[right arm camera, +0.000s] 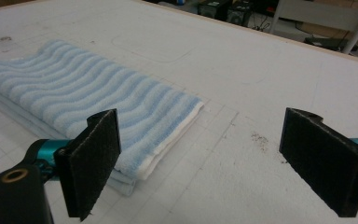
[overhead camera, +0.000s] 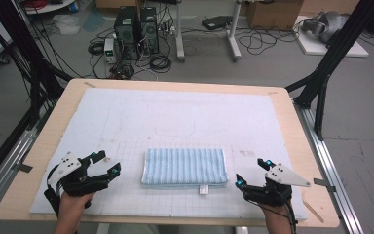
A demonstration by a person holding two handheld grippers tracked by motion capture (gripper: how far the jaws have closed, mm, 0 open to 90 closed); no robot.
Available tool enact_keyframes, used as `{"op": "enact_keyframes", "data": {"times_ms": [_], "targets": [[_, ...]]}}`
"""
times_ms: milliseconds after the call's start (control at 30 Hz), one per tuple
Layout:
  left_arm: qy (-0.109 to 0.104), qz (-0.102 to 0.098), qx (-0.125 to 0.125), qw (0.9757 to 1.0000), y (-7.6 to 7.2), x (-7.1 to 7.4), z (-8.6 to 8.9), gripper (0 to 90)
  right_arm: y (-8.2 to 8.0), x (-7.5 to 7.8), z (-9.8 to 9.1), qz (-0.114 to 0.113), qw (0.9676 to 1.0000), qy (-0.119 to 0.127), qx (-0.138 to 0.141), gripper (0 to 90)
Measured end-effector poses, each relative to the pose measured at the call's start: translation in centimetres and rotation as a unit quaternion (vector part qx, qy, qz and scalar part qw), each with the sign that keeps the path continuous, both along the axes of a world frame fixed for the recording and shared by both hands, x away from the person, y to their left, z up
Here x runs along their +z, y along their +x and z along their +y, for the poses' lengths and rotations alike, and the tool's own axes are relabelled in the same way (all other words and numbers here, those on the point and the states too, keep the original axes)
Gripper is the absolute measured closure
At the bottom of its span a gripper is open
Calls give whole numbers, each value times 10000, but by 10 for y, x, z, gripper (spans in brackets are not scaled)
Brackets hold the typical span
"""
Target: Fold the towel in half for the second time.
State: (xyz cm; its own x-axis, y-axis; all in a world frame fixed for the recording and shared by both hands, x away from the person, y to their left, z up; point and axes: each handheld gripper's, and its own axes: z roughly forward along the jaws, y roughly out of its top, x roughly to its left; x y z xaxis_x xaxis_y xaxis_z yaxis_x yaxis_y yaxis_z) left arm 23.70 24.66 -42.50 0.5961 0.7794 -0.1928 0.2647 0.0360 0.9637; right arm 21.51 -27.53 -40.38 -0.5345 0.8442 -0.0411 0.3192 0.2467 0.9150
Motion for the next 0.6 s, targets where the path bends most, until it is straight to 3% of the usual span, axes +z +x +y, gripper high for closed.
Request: {"op": "enact_keyframes", "data": {"times_ms": [600], "targets": [[-1, 11, 11, 10000, 0, -1, -2, 212, -1, 0, -1, 16, 10000, 9, -17, 118]]}}
